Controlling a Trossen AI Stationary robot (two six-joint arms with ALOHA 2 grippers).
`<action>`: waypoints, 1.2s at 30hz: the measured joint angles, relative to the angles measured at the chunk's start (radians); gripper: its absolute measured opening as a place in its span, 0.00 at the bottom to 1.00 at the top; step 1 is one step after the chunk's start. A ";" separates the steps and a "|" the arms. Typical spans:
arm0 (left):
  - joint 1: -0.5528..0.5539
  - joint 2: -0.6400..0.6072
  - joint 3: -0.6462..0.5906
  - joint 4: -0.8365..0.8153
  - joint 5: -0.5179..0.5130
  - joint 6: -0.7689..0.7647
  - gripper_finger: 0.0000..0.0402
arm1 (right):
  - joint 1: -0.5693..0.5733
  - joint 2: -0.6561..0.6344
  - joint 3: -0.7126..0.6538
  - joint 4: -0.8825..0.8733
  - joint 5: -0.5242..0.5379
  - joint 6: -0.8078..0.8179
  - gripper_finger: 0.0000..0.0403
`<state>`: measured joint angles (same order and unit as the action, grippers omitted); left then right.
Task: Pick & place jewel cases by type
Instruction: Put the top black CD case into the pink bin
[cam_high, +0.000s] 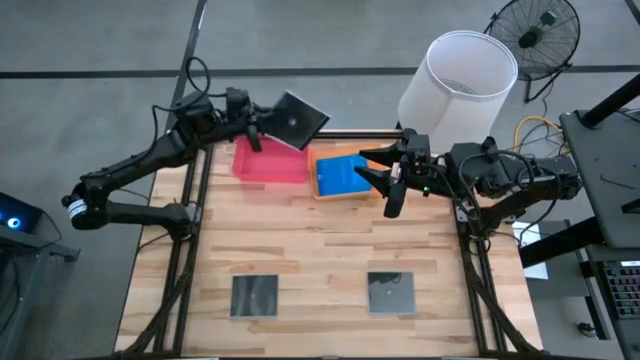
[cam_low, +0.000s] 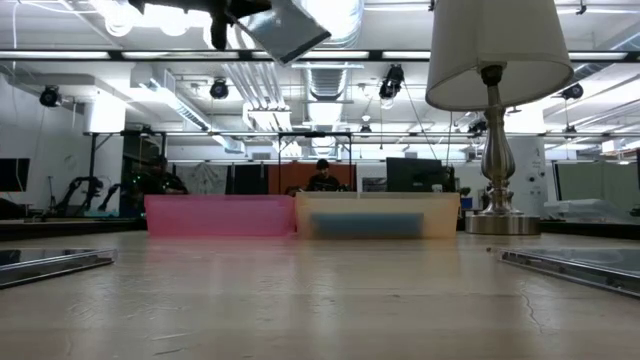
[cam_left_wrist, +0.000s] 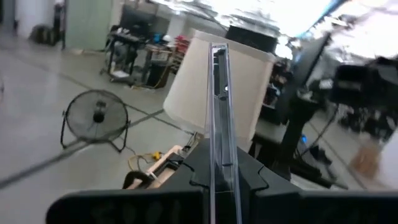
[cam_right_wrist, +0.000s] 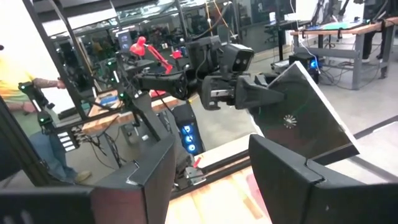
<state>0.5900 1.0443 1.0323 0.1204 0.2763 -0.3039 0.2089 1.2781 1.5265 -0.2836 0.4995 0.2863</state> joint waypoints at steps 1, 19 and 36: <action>0.000 0.000 0.002 0.000 0.010 0.023 0.00 | 0.000 0.000 0.000 0.000 0.000 -0.002 0.48; -0.016 -0.003 0.057 -0.109 0.074 0.537 0.00 | 0.000 0.000 0.000 0.002 0.000 -0.056 0.45; -0.120 -0.003 0.171 -0.272 -0.280 1.107 0.00 | 0.000 0.001 0.000 0.003 0.000 -0.115 0.44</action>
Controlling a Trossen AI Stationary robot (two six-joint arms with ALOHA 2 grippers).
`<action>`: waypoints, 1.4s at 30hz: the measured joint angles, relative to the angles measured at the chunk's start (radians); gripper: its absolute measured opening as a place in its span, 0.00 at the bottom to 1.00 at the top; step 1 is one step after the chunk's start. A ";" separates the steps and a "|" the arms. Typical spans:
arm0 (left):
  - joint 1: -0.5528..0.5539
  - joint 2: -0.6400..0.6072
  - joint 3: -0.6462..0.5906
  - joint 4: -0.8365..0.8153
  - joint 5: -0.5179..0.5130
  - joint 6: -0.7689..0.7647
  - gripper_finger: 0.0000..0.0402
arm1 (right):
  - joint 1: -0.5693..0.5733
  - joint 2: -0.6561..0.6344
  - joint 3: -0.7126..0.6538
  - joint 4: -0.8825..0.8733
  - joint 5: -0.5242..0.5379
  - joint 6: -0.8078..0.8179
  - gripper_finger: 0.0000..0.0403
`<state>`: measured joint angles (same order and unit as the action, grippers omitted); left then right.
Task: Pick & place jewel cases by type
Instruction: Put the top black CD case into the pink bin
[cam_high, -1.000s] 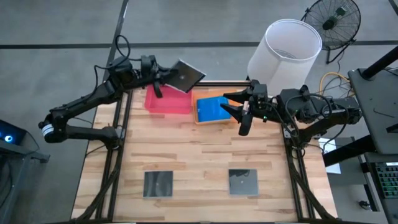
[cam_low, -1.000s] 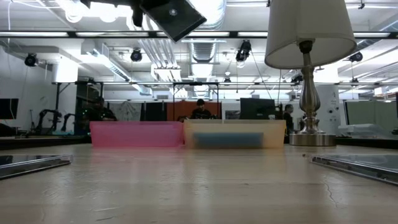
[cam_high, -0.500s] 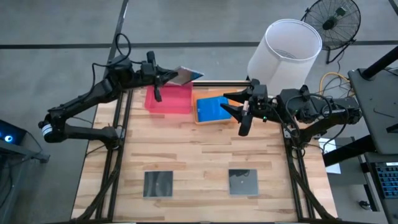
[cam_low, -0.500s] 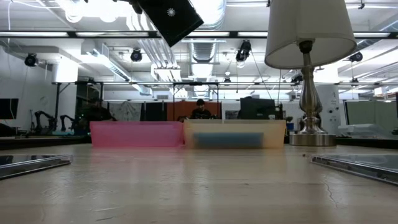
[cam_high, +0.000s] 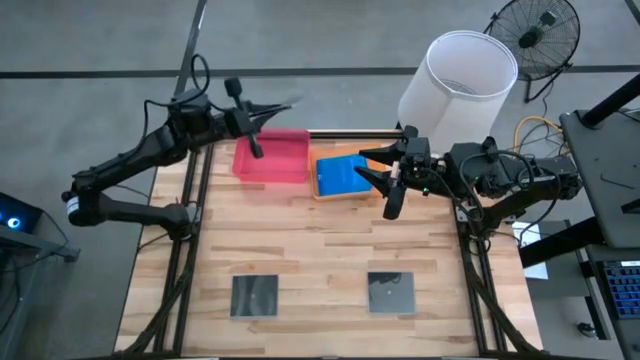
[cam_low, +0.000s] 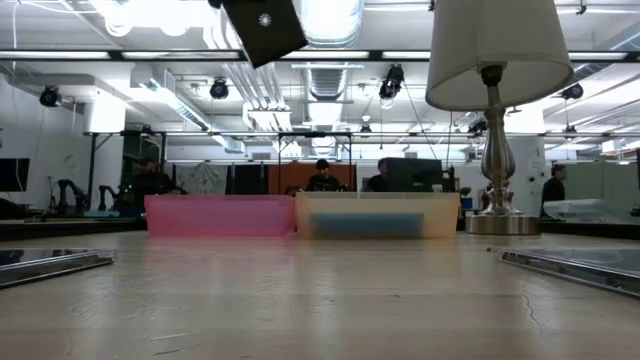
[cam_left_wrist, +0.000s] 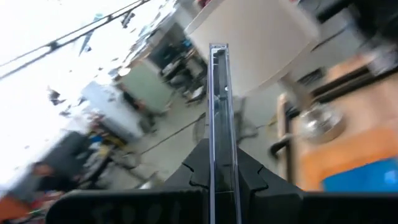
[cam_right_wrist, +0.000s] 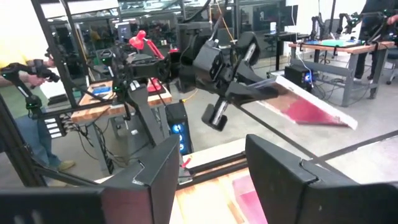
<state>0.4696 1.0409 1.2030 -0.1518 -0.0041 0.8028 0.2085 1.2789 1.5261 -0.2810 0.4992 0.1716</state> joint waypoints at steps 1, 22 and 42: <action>-0.011 0.000 0.001 0.000 -0.044 0.032 0.00 | 0.000 0.000 0.000 0.000 0.000 0.000 0.44; 0.014 0.010 -0.016 -0.079 -0.316 -0.365 0.00 | 0.000 0.000 0.000 0.002 0.002 -0.018 0.43; 0.147 0.071 -0.221 0.055 -0.247 -1.177 0.00 | 0.000 0.001 0.000 -0.001 0.001 -0.018 0.37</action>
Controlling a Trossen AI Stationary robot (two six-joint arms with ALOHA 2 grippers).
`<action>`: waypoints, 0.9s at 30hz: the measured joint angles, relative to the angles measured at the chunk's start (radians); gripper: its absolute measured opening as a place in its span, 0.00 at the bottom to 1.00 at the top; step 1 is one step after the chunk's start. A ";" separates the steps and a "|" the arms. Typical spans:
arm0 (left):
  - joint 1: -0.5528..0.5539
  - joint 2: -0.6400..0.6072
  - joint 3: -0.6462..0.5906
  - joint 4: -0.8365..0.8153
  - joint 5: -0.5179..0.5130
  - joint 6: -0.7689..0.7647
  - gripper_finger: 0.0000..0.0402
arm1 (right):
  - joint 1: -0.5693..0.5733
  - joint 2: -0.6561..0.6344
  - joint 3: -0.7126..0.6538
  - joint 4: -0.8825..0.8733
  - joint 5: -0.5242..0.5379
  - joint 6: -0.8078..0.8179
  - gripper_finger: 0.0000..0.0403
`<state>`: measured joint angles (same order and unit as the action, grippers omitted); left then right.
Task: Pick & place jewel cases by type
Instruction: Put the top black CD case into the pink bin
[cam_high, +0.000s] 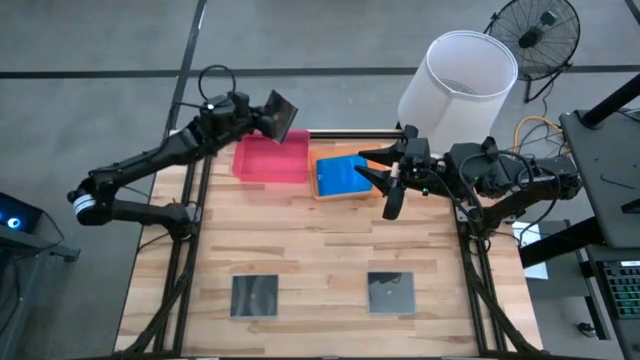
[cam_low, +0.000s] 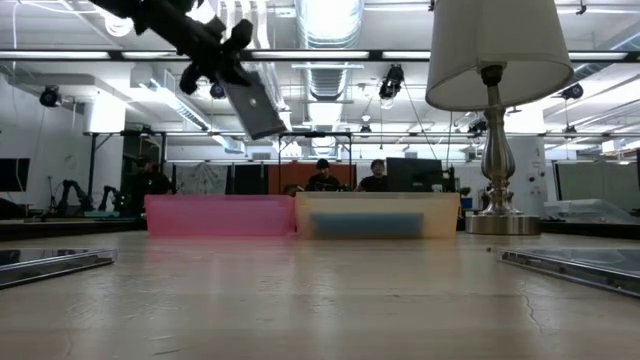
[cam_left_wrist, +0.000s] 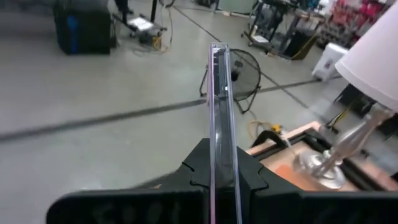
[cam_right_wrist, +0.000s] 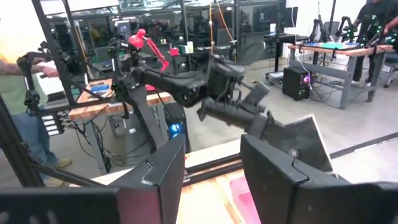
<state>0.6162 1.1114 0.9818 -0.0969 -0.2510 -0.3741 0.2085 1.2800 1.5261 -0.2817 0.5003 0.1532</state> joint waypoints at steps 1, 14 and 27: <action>0.002 0.000 -0.023 0.021 0.005 -0.032 0.00 | 0.000 0.000 0.000 0.000 0.000 0.000 0.37; 0.026 -0.002 -0.366 0.368 0.007 -0.393 0.00 | 0.000 0.000 0.000 -0.007 -0.001 0.004 0.38; 0.072 0.007 -0.547 0.523 -0.065 -0.606 0.00 | 0.000 0.000 0.000 -0.007 -0.003 0.028 0.36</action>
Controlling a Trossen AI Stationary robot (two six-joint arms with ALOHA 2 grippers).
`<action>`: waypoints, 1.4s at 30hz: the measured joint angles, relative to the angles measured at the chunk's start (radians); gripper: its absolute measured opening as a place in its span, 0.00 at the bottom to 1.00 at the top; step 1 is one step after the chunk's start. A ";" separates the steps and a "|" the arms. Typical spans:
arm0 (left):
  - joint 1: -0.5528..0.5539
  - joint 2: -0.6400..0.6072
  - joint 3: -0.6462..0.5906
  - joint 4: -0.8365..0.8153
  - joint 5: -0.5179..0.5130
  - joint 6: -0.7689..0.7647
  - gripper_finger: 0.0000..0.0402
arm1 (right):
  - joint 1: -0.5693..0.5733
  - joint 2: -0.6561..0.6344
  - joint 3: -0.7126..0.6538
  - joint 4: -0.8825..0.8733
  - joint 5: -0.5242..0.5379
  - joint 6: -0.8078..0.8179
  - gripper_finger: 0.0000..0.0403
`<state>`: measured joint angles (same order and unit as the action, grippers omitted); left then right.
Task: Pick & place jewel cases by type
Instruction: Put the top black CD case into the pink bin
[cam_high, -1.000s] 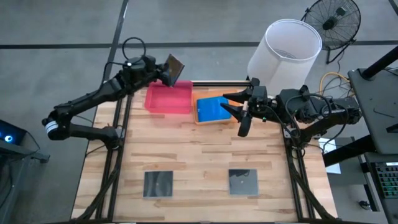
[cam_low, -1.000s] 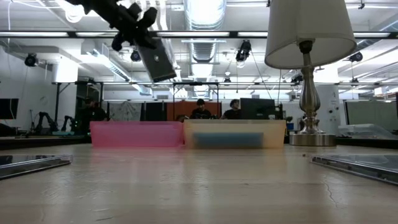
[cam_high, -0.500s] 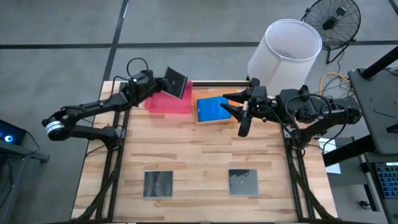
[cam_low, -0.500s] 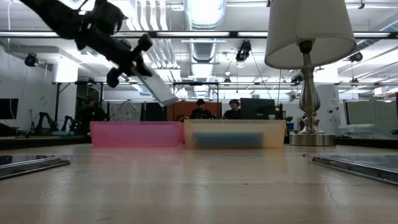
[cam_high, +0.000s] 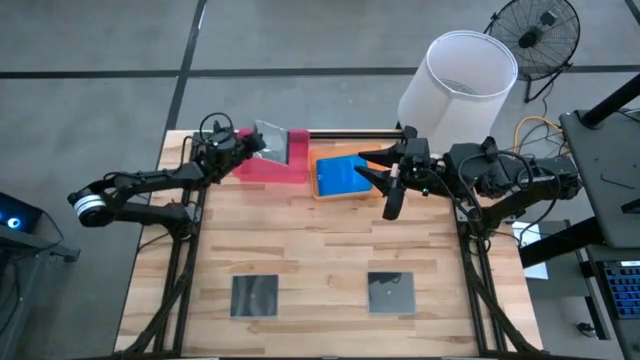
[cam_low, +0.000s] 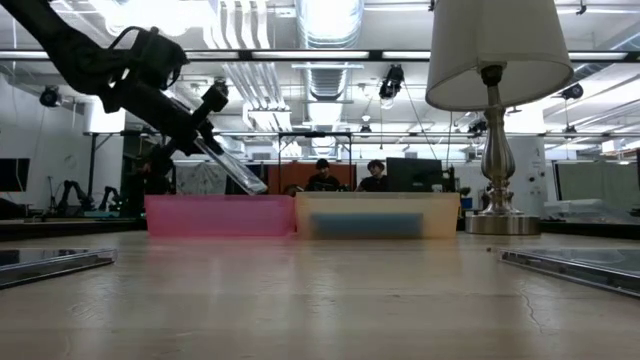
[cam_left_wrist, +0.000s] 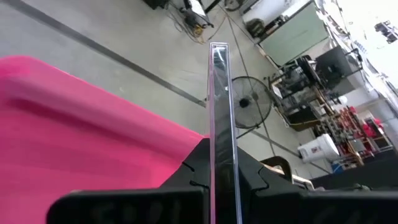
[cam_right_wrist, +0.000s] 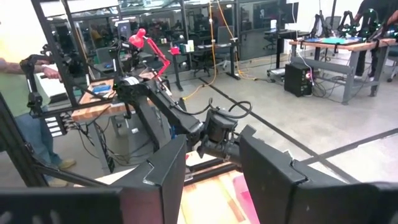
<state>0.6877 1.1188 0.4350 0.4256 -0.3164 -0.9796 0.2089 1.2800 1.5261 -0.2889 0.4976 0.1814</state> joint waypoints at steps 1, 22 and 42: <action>0.005 0.004 0.002 -0.002 0.002 0.000 0.00 | 0.000 0.000 0.000 0.000 0.000 0.000 0.37; 0.043 0.218 0.197 -0.241 0.092 -0.036 0.00 | 0.000 0.000 0.000 -0.016 0.000 0.022 0.35; 0.043 0.259 0.216 -0.281 0.087 -0.008 0.01 | 0.000 -0.001 -0.015 -0.026 0.001 0.021 0.34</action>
<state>0.7311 1.3777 0.6506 0.1447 -0.2298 -0.9881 0.2085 1.2789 1.5112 -0.3149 0.4982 0.2026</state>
